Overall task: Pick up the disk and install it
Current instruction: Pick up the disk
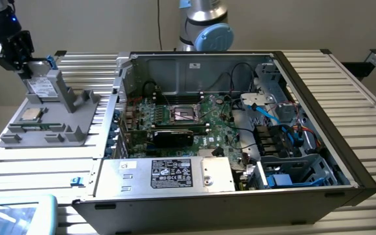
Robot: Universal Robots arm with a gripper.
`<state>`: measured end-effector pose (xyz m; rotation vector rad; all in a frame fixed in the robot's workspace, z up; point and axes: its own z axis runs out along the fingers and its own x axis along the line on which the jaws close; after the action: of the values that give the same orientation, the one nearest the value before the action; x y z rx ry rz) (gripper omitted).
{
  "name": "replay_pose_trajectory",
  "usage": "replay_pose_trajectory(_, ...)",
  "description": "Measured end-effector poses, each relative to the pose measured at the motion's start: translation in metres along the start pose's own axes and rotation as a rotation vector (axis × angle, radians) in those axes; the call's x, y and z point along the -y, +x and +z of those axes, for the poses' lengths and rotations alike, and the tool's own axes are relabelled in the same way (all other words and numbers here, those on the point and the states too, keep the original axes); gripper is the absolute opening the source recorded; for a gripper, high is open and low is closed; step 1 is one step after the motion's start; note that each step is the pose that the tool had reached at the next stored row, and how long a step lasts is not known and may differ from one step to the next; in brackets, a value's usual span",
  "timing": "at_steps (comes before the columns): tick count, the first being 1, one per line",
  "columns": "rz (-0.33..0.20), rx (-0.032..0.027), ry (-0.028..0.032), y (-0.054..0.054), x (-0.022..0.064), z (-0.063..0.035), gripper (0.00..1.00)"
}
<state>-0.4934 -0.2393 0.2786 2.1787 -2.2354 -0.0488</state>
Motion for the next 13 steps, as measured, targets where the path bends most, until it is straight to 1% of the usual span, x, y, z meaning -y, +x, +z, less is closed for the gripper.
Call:
replay_pose_trajectory(5,0.0,0.0117,-0.0007,0.0011,0.0,0.0003,0.46)
replay_pose_trajectory(6,0.0,0.0129,-0.001,0.0013,0.0,0.0004,0.46)
replay_pose_trajectory(12,0.0,0.013,-0.0024,0.0014,0.0,0.0006,0.46)
replay_pose_trajectory(13,0.0,0.0128,-0.0024,0.0014,0.0,0.0006,0.44)
